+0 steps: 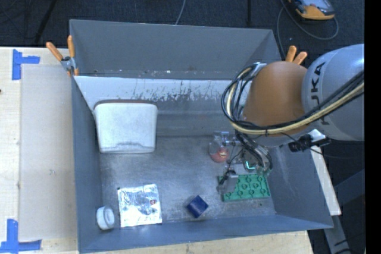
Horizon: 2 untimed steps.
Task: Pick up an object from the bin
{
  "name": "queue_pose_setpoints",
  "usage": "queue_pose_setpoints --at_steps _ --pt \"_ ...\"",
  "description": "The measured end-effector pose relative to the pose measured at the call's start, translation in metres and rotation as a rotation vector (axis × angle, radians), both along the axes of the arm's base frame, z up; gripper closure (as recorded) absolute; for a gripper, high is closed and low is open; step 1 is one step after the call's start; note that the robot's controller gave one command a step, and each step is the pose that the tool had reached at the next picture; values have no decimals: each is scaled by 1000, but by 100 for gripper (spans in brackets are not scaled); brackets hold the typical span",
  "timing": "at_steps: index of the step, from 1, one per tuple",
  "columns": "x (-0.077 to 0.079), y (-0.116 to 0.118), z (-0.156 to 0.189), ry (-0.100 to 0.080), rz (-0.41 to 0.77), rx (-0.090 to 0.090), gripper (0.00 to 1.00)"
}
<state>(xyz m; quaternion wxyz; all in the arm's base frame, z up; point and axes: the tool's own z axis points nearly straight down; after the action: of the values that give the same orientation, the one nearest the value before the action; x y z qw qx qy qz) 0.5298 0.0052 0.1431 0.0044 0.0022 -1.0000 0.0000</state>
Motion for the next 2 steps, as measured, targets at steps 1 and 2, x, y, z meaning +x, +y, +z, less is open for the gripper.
queue_pose_setpoints --at_steps 1,2 --pt "75 -72 -78 -10 30 -3 0" --pt "44 -53 -74 -8 202 2 0"
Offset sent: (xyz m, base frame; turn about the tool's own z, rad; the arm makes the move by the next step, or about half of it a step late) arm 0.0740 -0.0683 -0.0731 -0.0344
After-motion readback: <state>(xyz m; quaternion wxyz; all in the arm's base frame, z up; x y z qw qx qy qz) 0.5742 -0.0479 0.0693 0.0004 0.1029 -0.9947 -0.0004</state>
